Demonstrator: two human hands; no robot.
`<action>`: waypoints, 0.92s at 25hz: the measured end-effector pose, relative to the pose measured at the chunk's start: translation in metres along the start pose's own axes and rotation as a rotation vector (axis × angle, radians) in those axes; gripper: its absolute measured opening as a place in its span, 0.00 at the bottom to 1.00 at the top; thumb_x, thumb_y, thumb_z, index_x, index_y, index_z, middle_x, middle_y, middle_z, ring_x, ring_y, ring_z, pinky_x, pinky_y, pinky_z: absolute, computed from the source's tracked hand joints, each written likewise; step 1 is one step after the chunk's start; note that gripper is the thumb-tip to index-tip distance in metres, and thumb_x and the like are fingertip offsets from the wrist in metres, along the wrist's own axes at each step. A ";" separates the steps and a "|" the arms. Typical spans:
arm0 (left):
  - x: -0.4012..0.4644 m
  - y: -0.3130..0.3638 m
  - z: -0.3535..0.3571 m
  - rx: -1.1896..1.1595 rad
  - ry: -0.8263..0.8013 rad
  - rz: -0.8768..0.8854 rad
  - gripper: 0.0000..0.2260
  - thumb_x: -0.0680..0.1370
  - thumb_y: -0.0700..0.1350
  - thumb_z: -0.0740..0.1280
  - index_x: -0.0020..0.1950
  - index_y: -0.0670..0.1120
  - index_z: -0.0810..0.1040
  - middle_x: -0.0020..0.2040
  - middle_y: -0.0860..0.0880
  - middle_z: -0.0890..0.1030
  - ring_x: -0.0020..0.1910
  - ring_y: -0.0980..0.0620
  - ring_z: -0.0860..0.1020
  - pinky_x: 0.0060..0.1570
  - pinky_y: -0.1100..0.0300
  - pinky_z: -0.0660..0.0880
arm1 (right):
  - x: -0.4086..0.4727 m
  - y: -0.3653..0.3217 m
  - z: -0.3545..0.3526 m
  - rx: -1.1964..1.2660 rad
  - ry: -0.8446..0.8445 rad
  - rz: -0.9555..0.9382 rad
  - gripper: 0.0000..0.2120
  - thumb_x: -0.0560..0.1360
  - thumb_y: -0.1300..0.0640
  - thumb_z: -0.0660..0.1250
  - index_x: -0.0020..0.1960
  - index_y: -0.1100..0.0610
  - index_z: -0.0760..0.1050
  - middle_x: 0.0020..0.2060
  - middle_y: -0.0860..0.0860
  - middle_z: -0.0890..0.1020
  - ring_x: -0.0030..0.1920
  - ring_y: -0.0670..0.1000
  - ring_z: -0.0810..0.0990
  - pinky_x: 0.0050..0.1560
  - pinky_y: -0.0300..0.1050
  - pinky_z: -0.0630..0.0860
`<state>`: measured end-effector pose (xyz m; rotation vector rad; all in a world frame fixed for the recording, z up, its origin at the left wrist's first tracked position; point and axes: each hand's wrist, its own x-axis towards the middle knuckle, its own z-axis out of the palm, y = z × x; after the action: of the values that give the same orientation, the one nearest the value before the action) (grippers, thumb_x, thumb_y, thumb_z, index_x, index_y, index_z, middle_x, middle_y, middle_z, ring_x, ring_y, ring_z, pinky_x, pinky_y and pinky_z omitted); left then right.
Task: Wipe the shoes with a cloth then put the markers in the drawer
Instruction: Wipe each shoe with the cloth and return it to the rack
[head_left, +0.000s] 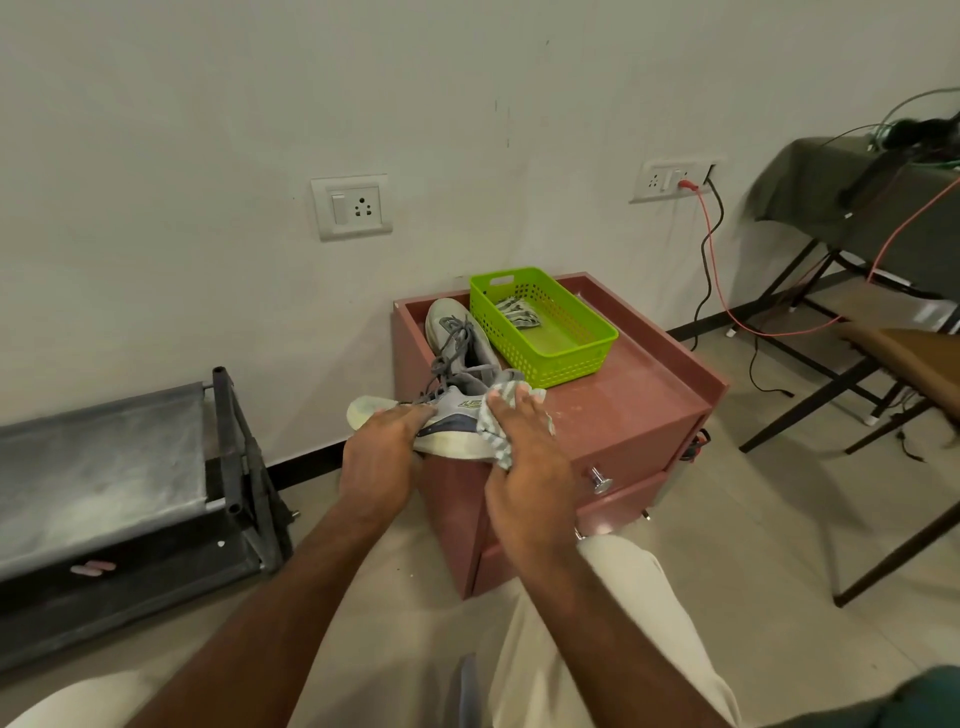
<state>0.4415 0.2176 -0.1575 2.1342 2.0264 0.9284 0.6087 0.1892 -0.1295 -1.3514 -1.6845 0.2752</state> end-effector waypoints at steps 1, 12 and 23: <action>0.000 0.001 -0.001 0.048 0.013 0.014 0.24 0.65 0.34 0.75 0.61 0.48 0.84 0.57 0.48 0.86 0.56 0.43 0.83 0.46 0.51 0.80 | 0.000 0.001 0.000 -0.166 -0.030 -0.059 0.32 0.70 0.70 0.59 0.71 0.53 0.74 0.74 0.54 0.70 0.76 0.54 0.65 0.76 0.49 0.60; 0.000 0.013 -0.011 0.268 0.141 0.240 0.19 0.65 0.35 0.76 0.56 0.44 0.85 0.51 0.45 0.87 0.50 0.43 0.85 0.55 0.48 0.80 | 0.010 -0.002 -0.002 -0.175 -0.181 -0.222 0.28 0.68 0.69 0.63 0.68 0.58 0.76 0.69 0.57 0.76 0.72 0.54 0.72 0.73 0.51 0.67; 0.007 -0.016 0.008 -0.097 0.053 0.008 0.29 0.63 0.23 0.68 0.64 0.38 0.82 0.66 0.38 0.80 0.70 0.38 0.75 0.74 0.40 0.64 | 0.074 0.053 -0.022 0.500 0.357 0.629 0.09 0.74 0.53 0.67 0.54 0.52 0.74 0.47 0.52 0.82 0.50 0.59 0.82 0.52 0.58 0.80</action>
<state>0.4311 0.2291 -0.1687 2.0910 1.9538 1.0719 0.6625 0.2641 -0.1147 -1.4010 -0.7887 0.7159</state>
